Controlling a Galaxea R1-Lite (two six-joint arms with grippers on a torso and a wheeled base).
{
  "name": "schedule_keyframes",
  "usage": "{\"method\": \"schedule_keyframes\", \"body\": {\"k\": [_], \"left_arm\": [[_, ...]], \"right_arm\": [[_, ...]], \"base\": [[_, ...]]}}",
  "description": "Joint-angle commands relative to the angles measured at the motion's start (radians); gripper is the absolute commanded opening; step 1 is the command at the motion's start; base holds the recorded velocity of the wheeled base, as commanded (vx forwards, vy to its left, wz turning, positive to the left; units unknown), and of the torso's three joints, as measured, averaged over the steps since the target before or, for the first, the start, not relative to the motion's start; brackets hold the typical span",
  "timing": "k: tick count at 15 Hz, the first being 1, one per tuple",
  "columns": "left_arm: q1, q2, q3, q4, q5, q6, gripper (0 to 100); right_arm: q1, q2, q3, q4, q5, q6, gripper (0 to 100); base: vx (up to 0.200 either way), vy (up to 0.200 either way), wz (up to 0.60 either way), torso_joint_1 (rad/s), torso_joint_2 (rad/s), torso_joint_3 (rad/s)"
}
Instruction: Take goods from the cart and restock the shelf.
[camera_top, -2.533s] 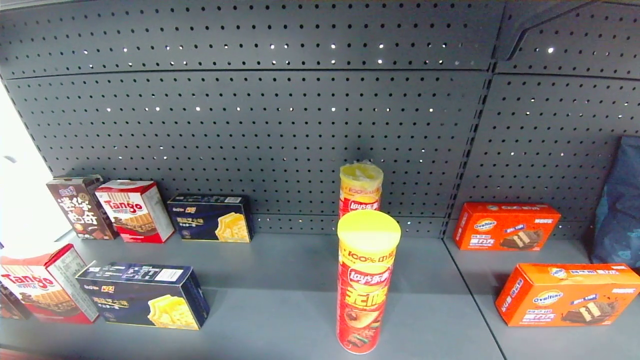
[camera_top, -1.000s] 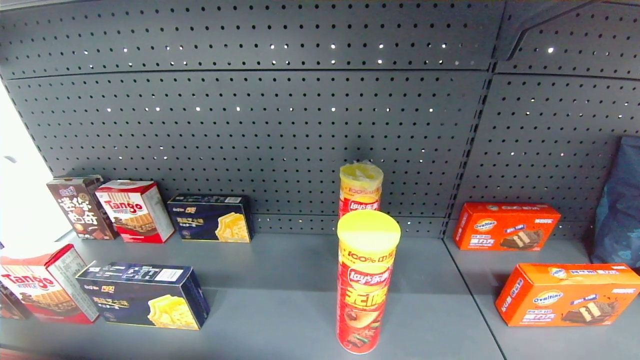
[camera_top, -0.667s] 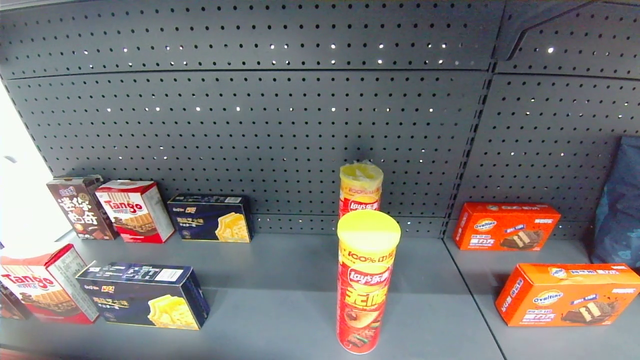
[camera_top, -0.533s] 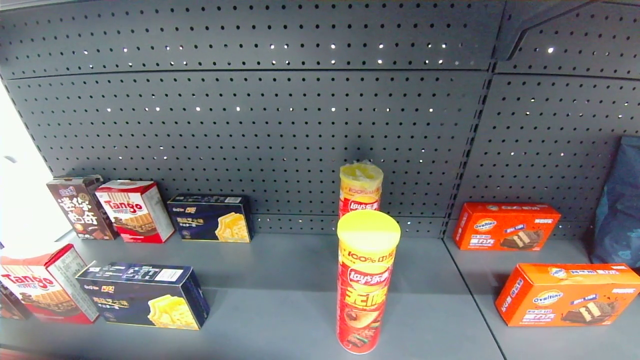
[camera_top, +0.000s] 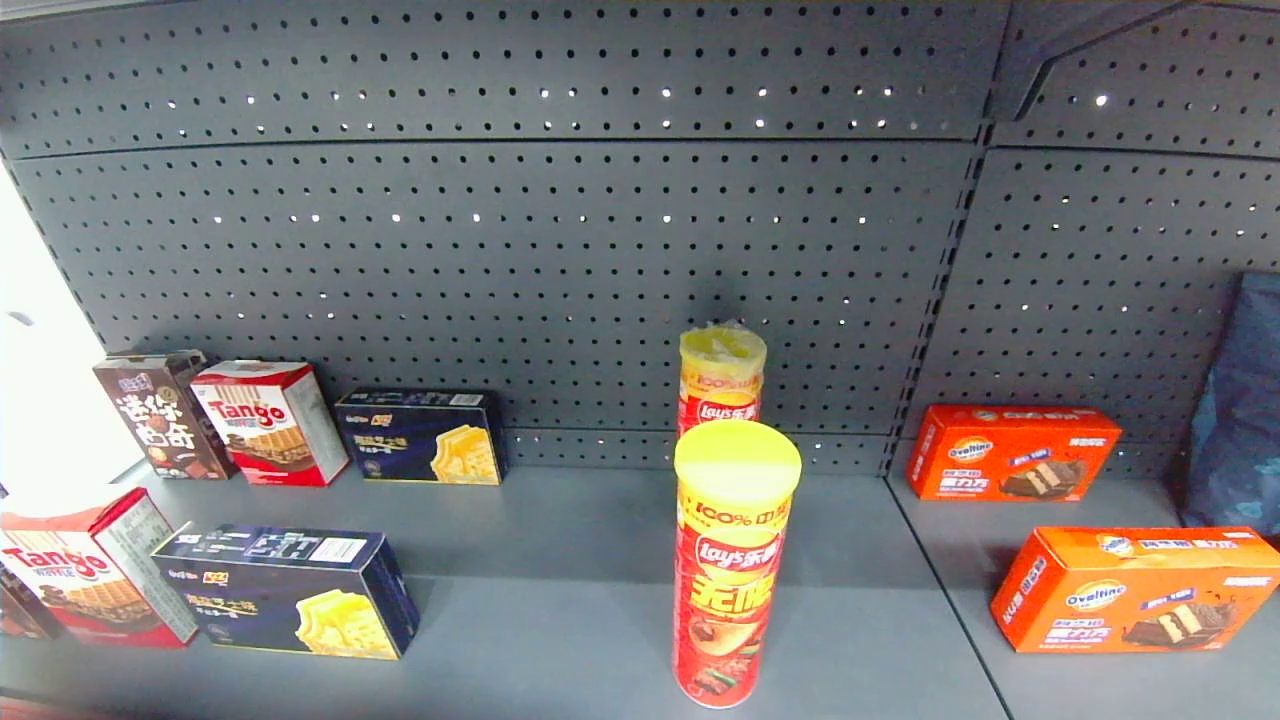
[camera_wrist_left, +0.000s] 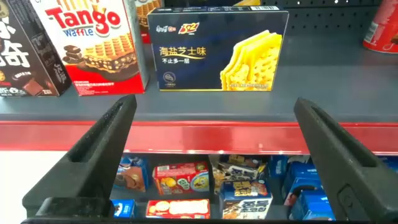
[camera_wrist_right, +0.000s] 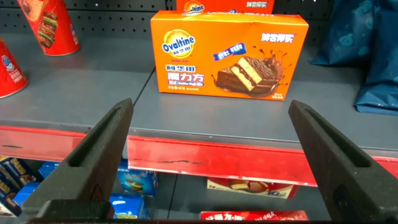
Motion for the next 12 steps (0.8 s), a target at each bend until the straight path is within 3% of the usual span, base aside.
{"method": "schedule_keyframes", "body": {"k": [1,12], "left_arm": [[0.000,-0.002,0.000,-0.001,-0.003,0.001,100],[0.000,-0.002,0.000,-0.001,-0.003,0.000,100]], "right_arm": [[0.000,0.000,0.000,0.000,0.000,0.000,100],[0.000,0.000,0.000,0.000,0.000,0.000,100]], "base": [[0.000,0.000,0.00,0.000,0.00,0.000],[-0.018,0.000,0.00,0.000,0.00,0.000]]}}
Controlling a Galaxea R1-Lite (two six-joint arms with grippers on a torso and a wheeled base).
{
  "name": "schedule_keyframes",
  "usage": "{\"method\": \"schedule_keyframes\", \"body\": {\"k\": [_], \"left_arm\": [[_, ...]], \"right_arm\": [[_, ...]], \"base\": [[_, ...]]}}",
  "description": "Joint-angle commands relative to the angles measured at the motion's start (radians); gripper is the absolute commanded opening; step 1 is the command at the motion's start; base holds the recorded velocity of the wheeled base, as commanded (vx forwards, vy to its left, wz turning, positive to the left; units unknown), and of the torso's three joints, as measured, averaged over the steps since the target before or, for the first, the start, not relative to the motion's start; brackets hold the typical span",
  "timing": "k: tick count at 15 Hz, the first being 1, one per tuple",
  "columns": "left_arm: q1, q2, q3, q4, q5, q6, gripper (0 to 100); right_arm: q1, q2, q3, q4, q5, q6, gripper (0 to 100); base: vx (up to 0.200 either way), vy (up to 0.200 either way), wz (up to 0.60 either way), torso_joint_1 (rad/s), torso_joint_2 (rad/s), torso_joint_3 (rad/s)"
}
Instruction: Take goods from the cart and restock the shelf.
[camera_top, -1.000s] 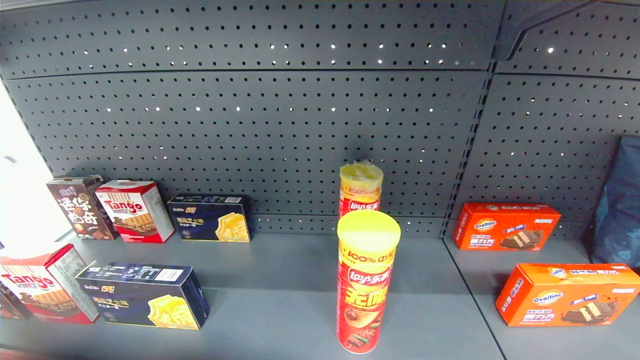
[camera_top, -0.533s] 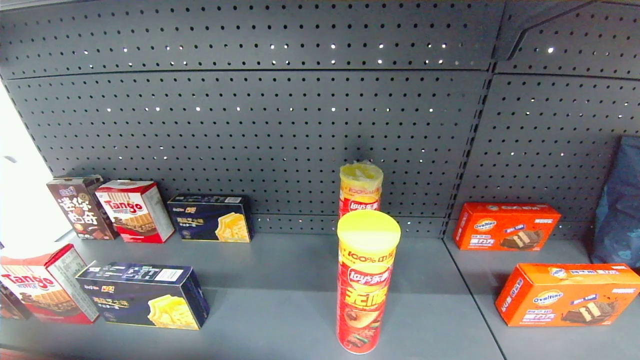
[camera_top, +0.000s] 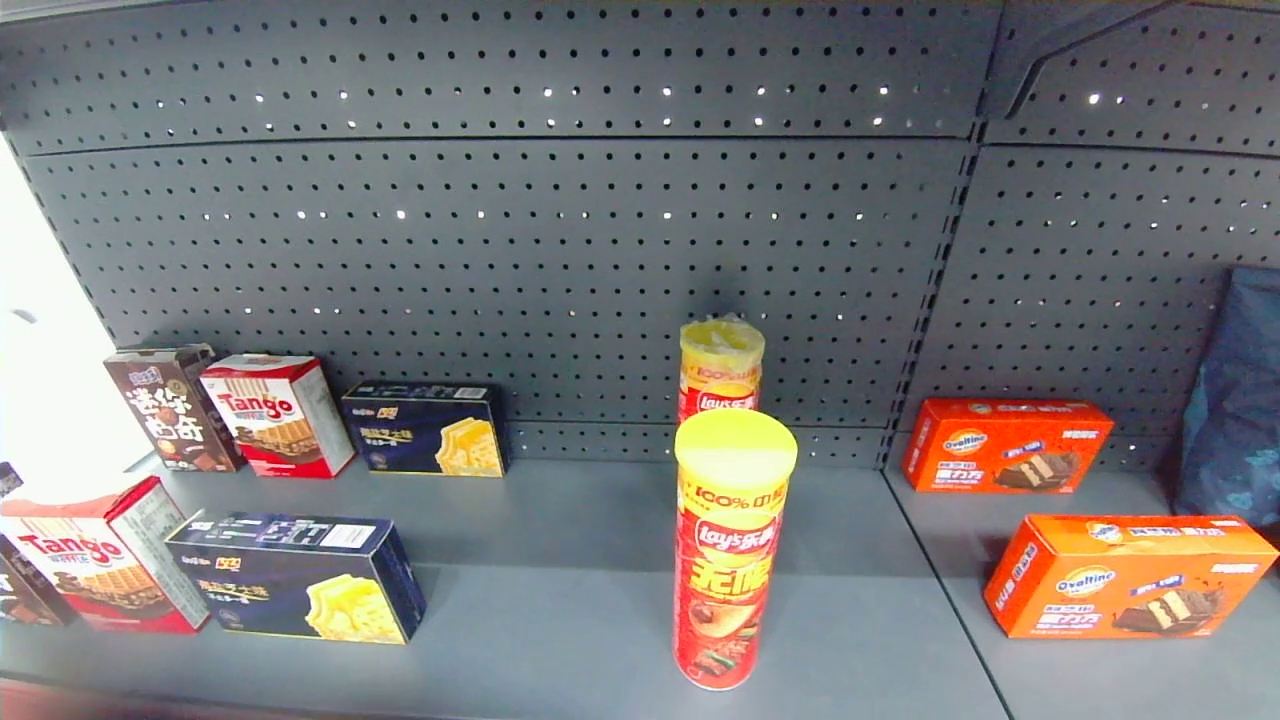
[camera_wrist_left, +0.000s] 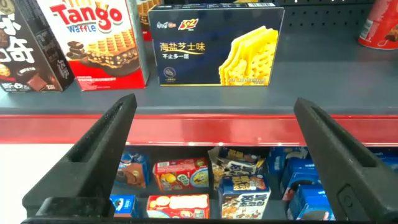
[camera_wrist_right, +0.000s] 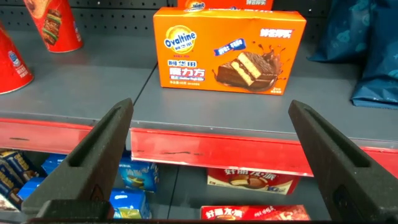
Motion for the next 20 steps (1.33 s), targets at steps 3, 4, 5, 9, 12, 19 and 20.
{"method": "schedule_keyframes", "body": {"k": [3,4,5,9,12,19,20], "left_arm": [[0.000,0.000,0.000,0.000,0.001,-0.002,100],[0.002,0.000,0.000,0.000,0.001,-0.001,100],[0.000,0.000,0.000,0.000,0.000,-0.001,100],[0.000,0.000,0.000,0.000,0.001,-0.001,100],[0.000,0.000,0.000,0.000,0.000,-0.001,100],[0.000,0.000,0.000,0.000,0.000,-0.001,100],[0.000,0.000,0.000,0.000,0.000,-0.001,100]], "right_arm": [[0.000,0.000,0.000,-0.001,0.000,-0.002,100],[0.000,0.000,0.000,-0.001,0.000,-0.002,100],[0.000,0.000,0.000,-0.001,0.000,-0.002,100],[0.000,0.000,0.000,-0.001,0.000,0.000,100],[0.000,0.000,0.000,-0.001,0.000,-0.002,100],[0.000,0.000,0.000,-0.002,0.000,-0.002,100],[0.000,0.000,0.000,-0.001,0.000,0.000,100]], "base": [[0.000,0.000,-0.40,0.002,0.00,0.002],[0.000,0.000,0.00,0.000,0.00,0.000],[0.000,0.000,0.00,0.000,0.00,0.000],[0.000,0.000,0.00,0.000,0.00,0.000],[0.000,0.000,0.00,0.000,0.00,0.000],[0.000,0.000,0.00,0.000,0.00,0.000],[0.000,0.000,0.00,0.000,0.00,0.000]]}}
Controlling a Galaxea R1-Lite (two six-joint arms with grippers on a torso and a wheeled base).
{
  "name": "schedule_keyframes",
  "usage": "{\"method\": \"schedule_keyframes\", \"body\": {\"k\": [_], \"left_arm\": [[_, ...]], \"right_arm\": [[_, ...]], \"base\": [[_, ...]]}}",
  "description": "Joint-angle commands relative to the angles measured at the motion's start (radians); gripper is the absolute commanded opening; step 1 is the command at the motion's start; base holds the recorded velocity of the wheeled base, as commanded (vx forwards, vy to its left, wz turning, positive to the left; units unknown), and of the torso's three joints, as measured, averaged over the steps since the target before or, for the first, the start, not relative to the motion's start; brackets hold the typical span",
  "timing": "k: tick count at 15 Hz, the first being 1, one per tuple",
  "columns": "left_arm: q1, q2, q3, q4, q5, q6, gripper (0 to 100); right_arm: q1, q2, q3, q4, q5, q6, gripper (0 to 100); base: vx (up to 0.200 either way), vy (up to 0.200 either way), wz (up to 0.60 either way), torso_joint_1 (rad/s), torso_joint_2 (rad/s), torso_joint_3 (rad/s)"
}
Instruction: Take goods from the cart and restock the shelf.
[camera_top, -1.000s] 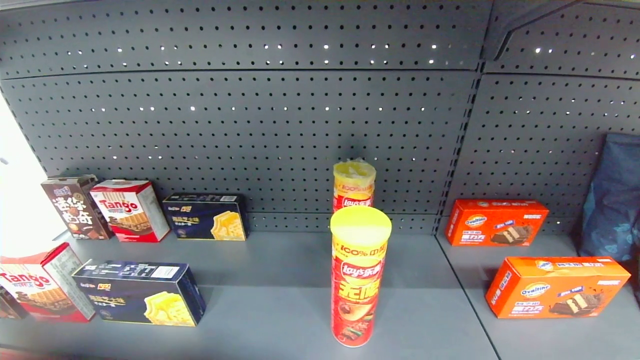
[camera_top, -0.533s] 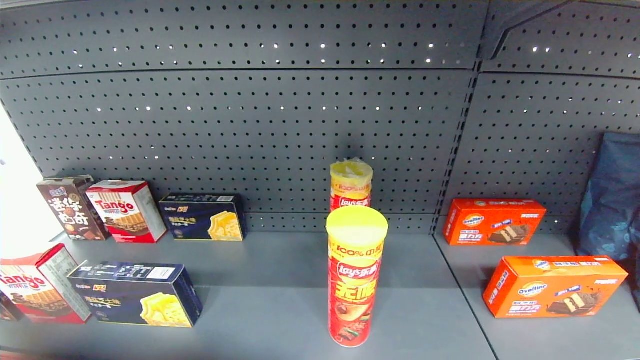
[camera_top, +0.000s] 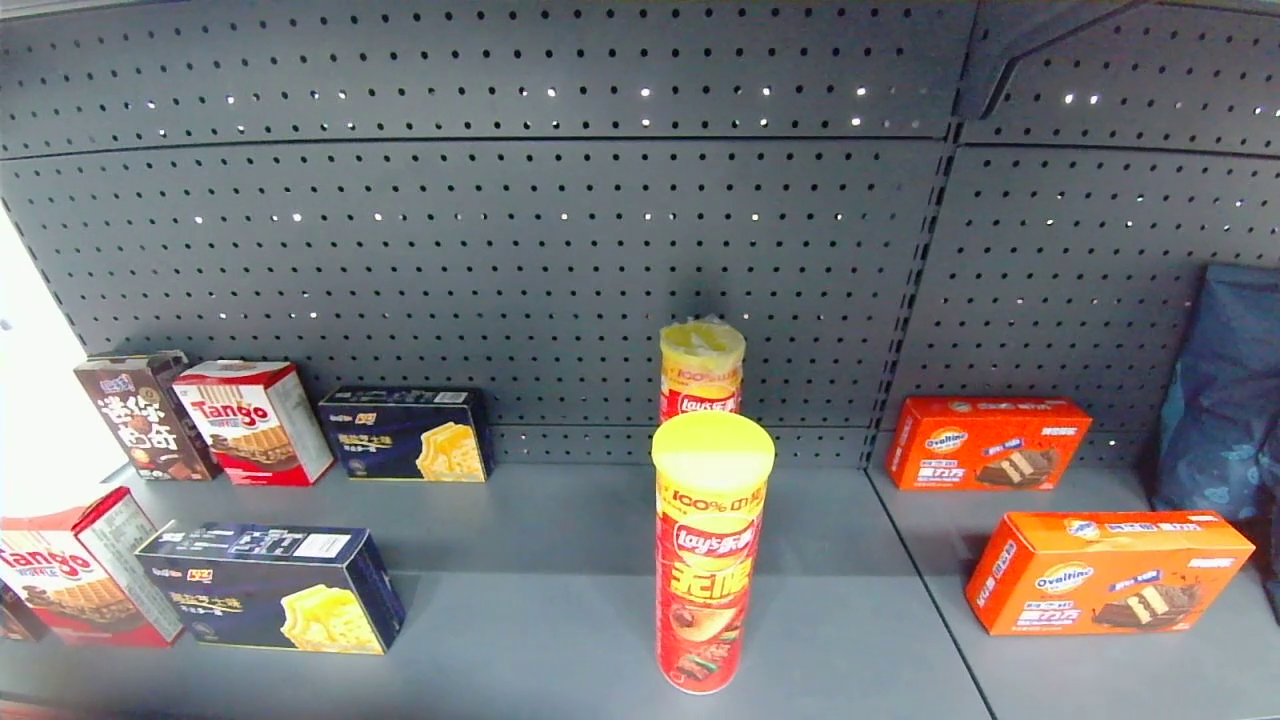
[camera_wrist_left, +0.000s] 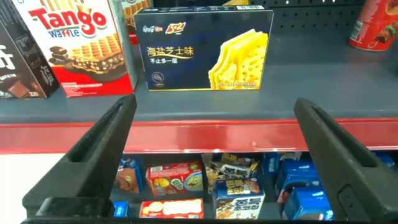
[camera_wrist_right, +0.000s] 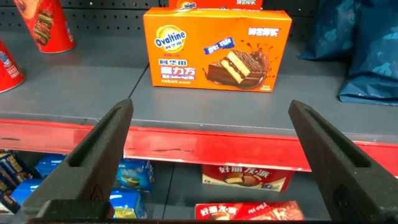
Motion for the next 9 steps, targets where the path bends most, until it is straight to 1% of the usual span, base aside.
{"method": "schedule_keyframes", "body": {"k": [1,9], "left_arm": [[0.000,0.000,0.000,0.000,0.000,0.000,100],[0.000,0.000,0.000,0.000,0.000,0.000,100]], "right_arm": [[0.000,0.000,0.000,0.000,0.000,-0.001,100],[0.000,0.000,0.000,0.000,0.000,0.000,100]], "base": [[0.000,0.000,0.00,0.000,0.00,0.000],[0.000,0.000,0.00,0.000,0.00,0.000]]}}
